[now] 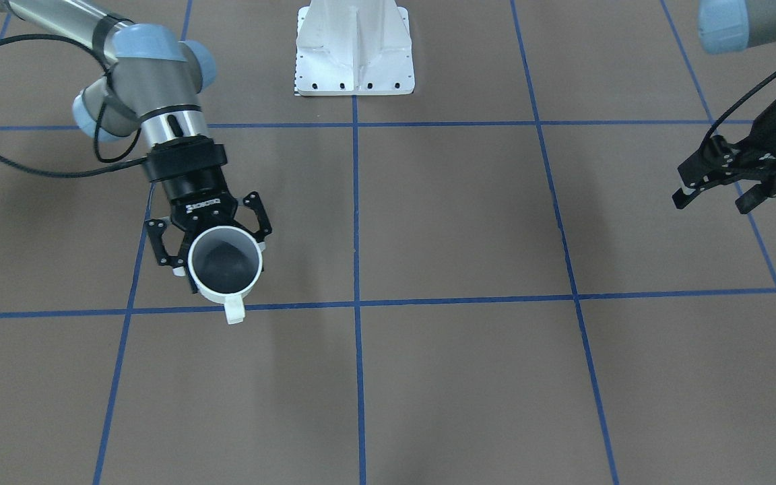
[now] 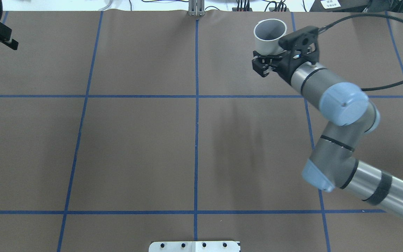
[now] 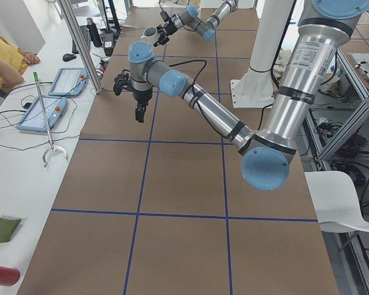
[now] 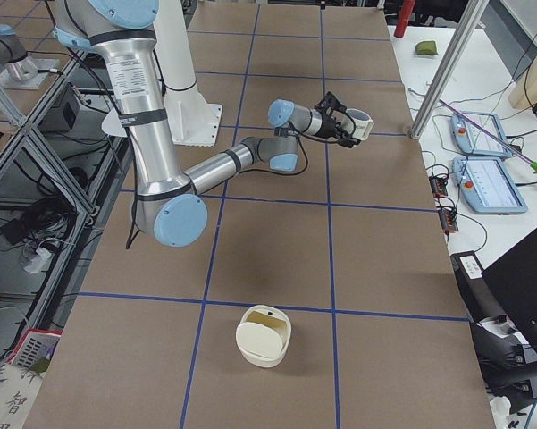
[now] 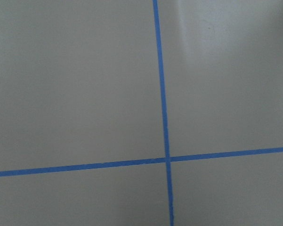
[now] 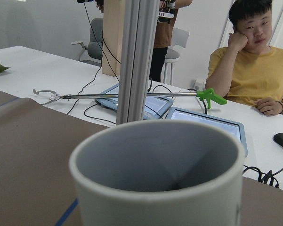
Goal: Left arm hands cup to right arm to dump lemon
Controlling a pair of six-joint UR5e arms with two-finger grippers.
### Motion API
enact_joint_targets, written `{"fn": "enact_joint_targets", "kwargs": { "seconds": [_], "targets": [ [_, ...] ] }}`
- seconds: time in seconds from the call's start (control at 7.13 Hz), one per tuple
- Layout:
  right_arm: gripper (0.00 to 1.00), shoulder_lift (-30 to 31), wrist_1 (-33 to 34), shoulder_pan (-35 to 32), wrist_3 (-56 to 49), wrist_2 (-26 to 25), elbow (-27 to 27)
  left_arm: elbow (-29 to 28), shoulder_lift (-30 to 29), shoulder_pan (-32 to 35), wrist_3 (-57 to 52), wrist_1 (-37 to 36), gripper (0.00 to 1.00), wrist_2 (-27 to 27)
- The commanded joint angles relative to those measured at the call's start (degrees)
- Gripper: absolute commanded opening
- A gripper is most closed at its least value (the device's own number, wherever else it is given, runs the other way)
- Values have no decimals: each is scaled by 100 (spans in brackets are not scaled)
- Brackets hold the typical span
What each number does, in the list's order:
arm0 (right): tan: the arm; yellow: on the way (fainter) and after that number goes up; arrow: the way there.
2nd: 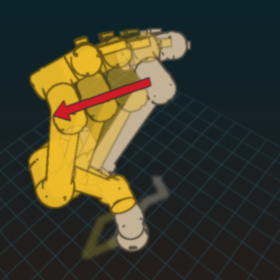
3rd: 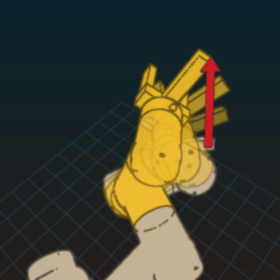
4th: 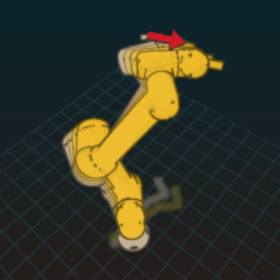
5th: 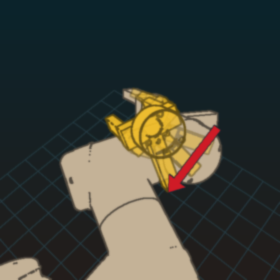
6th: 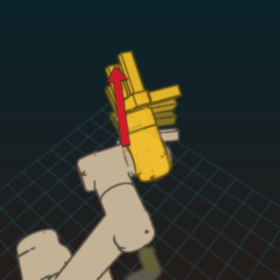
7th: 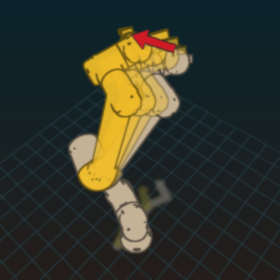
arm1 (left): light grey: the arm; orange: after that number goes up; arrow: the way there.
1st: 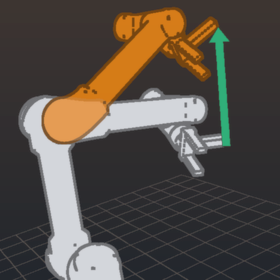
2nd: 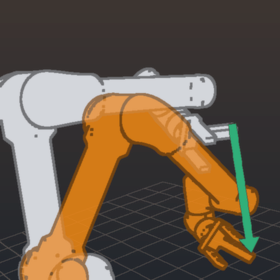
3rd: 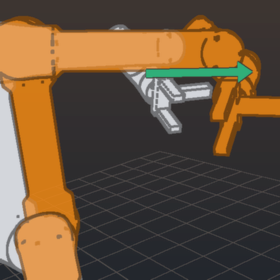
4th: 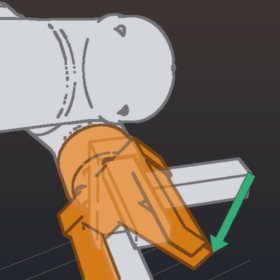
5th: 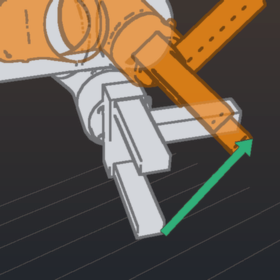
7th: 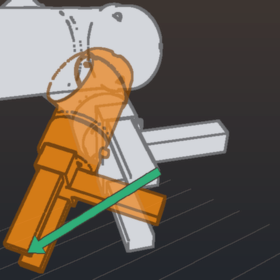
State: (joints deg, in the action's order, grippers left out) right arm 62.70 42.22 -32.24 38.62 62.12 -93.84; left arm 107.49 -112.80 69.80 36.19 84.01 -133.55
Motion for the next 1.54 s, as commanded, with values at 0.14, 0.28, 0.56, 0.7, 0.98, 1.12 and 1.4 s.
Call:
{"fn": "enact_joint_targets", "kwargs": {
  "seconds": [0.14,0.28,0.56,0.7,0.98,1.12,1.4],
  "targets": [
    [0,-1178,217,533,49,-1155,1311,-665,-917,-658,2007,1023,100,4],
    [0,-1442,207,560,49,-1237,1550,-1042,-1206,-817,2798,1708,100,13],
    [0,-1672,173,761,67,-1577,1832,-1902,-1917,-1108,3586,2416,100,57],
    [0,-1664,181,876,67,-1763,1834,-2029,-2086,-1187,3789,2444,100,83],
    [0,-1629,207,956,-3,-1941,1869,-2038,-2210,-1371,4157,2532,100,328],
    [0,-1629,233,974,-117,-2028,1878,-2047,-2263,-1459,4264,2602,100,355],
    [0,-1655,216,1009,-811,-2055,1878,-2047,-2281,-1801,4283,2770,100,732]
  ]
}}
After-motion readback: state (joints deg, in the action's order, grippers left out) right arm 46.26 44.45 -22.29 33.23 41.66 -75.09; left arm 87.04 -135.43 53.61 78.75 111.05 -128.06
